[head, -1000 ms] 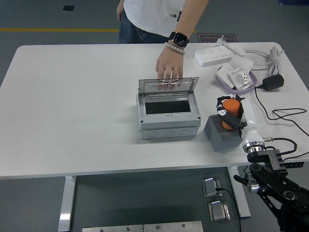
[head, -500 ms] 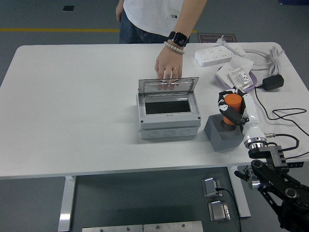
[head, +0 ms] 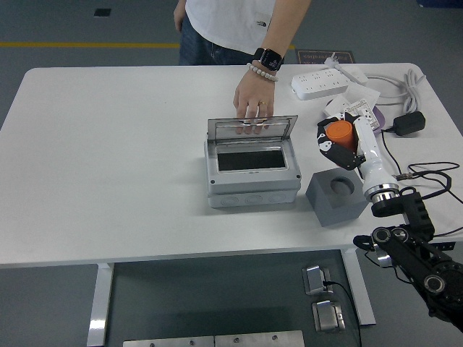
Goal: Fetch the battery,place it into the box,close the lid of the box
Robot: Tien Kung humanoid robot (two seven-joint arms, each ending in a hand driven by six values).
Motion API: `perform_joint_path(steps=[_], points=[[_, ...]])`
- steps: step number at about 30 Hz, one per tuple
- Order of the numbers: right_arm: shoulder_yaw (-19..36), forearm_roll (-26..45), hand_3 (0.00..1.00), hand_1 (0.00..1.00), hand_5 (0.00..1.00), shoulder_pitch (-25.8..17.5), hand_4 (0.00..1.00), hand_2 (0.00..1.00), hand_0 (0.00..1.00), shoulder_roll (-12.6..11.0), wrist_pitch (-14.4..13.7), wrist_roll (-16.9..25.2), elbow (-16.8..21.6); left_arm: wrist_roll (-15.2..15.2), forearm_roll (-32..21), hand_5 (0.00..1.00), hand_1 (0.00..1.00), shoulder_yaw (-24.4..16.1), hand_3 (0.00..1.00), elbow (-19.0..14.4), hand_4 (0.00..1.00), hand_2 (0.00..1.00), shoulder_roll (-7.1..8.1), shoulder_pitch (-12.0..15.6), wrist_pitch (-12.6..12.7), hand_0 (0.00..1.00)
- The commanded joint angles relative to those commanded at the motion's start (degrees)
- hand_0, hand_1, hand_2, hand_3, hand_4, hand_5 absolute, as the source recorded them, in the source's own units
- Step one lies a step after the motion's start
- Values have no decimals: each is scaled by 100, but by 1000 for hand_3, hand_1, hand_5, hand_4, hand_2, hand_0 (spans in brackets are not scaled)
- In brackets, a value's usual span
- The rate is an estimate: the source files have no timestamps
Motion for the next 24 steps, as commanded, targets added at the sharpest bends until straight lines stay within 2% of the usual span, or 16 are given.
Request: perform_joint_path(steps=[10,15,24], points=[[-544,-1677,247,248,3,581,2,251,210,44,460,-1102,-154,20,10,2,560,-19,484,0,2,511,11,-7,-9,403],[-867,-2162,247,247,3,921,2,251,205,152,649,-1340,-301,28,14,2,560,-28,483,0,2,511,22,-18,-14,402],[-1321,-2344,247,246,3,1343,2,249,202,430,810,-1538,-545,47,24,2,561,-37,483,0,2,511,35,-25,-23,402]])
